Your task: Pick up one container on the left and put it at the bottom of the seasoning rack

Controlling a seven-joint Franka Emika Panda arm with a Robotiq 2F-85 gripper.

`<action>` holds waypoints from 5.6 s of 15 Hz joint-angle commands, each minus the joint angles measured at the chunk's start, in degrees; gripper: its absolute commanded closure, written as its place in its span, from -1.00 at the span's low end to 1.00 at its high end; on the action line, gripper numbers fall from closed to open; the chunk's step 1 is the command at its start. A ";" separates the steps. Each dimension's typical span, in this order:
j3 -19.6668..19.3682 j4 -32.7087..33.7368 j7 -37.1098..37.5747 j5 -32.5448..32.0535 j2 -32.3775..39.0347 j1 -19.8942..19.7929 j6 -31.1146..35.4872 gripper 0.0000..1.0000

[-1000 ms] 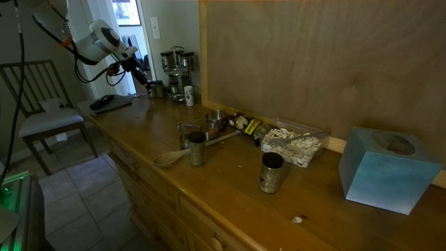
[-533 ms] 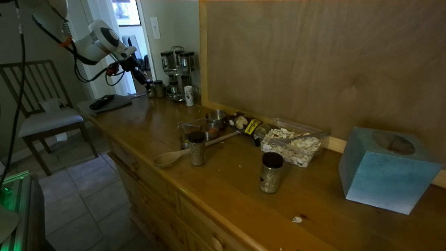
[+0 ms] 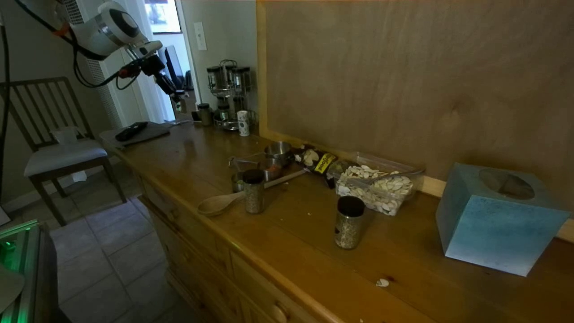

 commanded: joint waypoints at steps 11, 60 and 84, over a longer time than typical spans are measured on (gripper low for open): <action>5.02 -25.00 -2.41 -6.89 -19.64 -9.80 6.49 0.53; 7.77 -10.71 26.72 -48.72 0.73 -17.05 18.14 0.53; 7.90 -10.39 17.60 -30.48 2.29 -22.20 26.14 0.53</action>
